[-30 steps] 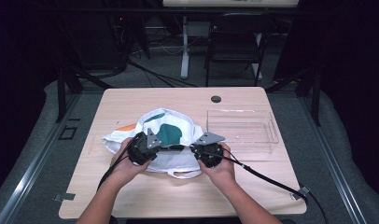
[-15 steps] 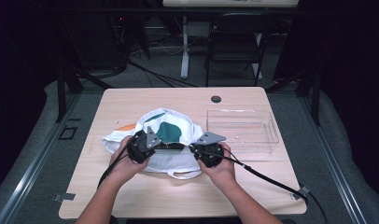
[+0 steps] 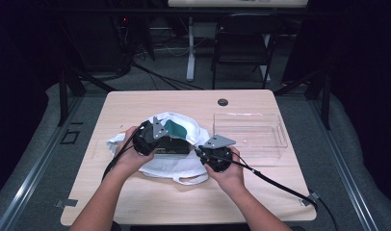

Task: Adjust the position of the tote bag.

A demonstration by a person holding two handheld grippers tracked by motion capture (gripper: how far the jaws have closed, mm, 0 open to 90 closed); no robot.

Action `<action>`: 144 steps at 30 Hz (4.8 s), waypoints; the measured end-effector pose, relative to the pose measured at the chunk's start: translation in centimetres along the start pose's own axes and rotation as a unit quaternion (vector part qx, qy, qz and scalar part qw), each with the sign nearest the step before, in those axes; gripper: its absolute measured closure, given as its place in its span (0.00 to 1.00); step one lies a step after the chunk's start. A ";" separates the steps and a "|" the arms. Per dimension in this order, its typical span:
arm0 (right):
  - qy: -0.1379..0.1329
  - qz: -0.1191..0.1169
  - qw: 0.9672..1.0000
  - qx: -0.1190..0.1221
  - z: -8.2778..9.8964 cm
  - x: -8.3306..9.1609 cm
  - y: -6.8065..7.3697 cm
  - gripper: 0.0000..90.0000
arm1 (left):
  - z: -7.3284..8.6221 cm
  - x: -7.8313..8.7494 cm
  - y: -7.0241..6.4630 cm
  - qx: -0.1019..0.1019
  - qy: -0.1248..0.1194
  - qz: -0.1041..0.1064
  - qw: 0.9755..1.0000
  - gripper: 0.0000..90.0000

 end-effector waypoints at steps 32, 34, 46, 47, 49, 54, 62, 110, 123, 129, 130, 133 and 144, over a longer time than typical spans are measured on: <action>-0.014 0.001 1.000 -0.002 -1.0 1.2 -0.5 0.74 | -3.1 -1.7 2.8 -0.005 0.026 0.007 1.000 0.95; -0.015 0.000 1.000 -0.005 -1.0 1.3 -0.5 0.74 | -3.2 -1.7 2.9 -0.006 0.026 0.009 1.000 0.95; -0.006 0.007 1.000 0.001 -1.2 1.6 -1.0 0.74 | -3.5 -2.3 3.2 -0.002 0.025 0.017 1.000 0.95; -0.007 0.006 1.000 0.000 -1.2 1.6 -1.0 0.73 | -3.5 -2.4 3.1 -0.001 0.025 0.018 1.000 0.95; -0.005 0.004 1.000 -0.001 -1.2 1.6 -1.0 0.73 | -3.5 -2.5 3.2 -0.004 0.027 0.018 0.999 0.95; 0.002 0.008 1.000 0.010 -1.1 1.7 -1.0 0.72 | -4.0 -2.8 3.3 -0.004 0.028 0.020 0.999 0.95; -0.004 0.011 1.000 0.008 -1.7 2.2 -1.1 0.70 | -4.4 -3.1 3.4 -0.012 0.034 0.018 0.999 0.95; 0.095 0.018 0.995 0.036 -9.2 -4.6 -3.8 0.79 | -5.9 -4.5 4.9 0.010 0.047 0.038 0.998 0.95; 0.106 0.030 0.994 0.027 -8.9 -5.4 -4.2 0.94 | -5.9 -4.4 4.7 0.015 0.039 0.045 0.998 0.90; 0.107 0.031 0.993 0.026 -9.1 -5.1 -4.3 0.94 | -6.0 -3.5 4.8 0.029 0.022 0.047 0.998 0.77; 0.107 0.031 0.993 0.026 -9.1 -5.1 -4.2 0.94 | -5.9 -3.4 4.9 0.031 0.020 0.048 0.998 0.76; 0.107 0.033 0.993 0.029 -9.1 -5.0 -4.2 0.94 | -5.6 -2.4 5.4 0.026 0.011 0.040 0.999 0.72; 0.107 0.035 0.993 0.029 -9.1 -4.9 -4.2 0.94 | -3.1 1.7 7.8 0.049 -0.011 0.015 0.999 0.60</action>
Point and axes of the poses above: each handheld gripper's, and its own axes: x roughly backward along the jaws, z roughly out of its underside, y roughly to its left, the point moved 10 cm from there along -x, roughly forward along the jaws, and after that the axes turned 5 degrees about -x, right-handed, at the moved point
